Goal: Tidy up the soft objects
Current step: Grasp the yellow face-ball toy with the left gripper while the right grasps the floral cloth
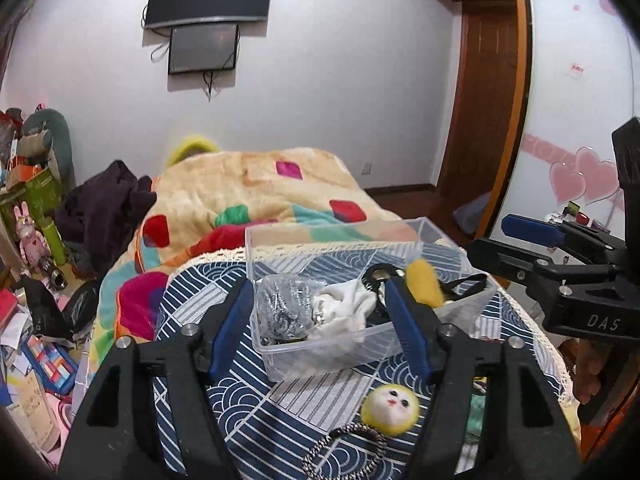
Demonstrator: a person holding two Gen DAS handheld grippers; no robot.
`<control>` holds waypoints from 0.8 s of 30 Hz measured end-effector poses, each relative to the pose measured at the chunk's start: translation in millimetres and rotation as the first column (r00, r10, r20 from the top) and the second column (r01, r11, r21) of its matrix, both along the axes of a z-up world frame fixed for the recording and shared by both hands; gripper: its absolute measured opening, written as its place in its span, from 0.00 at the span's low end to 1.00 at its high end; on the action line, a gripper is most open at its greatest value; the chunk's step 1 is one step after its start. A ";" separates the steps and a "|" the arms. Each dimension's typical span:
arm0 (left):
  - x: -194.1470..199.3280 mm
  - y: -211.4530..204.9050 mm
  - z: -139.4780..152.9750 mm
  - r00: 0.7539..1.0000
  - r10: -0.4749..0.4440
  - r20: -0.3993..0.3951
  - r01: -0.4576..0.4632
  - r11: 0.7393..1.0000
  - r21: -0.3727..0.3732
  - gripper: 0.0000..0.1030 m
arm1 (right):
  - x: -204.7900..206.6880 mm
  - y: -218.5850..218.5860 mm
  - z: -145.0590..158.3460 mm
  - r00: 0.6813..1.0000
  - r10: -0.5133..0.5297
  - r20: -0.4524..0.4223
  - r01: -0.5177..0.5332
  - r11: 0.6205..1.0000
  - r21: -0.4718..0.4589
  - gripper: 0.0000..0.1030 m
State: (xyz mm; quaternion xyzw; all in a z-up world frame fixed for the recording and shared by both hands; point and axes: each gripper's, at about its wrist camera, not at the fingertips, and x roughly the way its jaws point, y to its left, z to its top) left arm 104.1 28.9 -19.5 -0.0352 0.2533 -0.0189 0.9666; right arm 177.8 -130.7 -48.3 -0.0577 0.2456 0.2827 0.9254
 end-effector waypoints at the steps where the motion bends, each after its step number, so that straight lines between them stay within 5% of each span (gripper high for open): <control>1: -4.0 -1.9 1.2 1.000 -0.004 0.007 0.004 1.000 0.005 0.69 | -3.9 -1.9 1.0 1.000 -0.003 0.013 0.003 1.000 -0.004 0.70; 9: -27.3 -20.7 -18.9 0.999 -0.046 -0.022 0.046 0.999 0.025 0.75 | -21.5 -26.3 -16.4 0.998 -0.066 0.015 0.066 0.998 0.004 0.77; 24: -14.3 -45.4 -91.5 0.977 -0.104 -0.185 0.098 0.994 -0.040 0.75 | -16.0 -41.8 -99.4 0.970 -0.109 -0.217 0.092 0.992 -0.088 0.78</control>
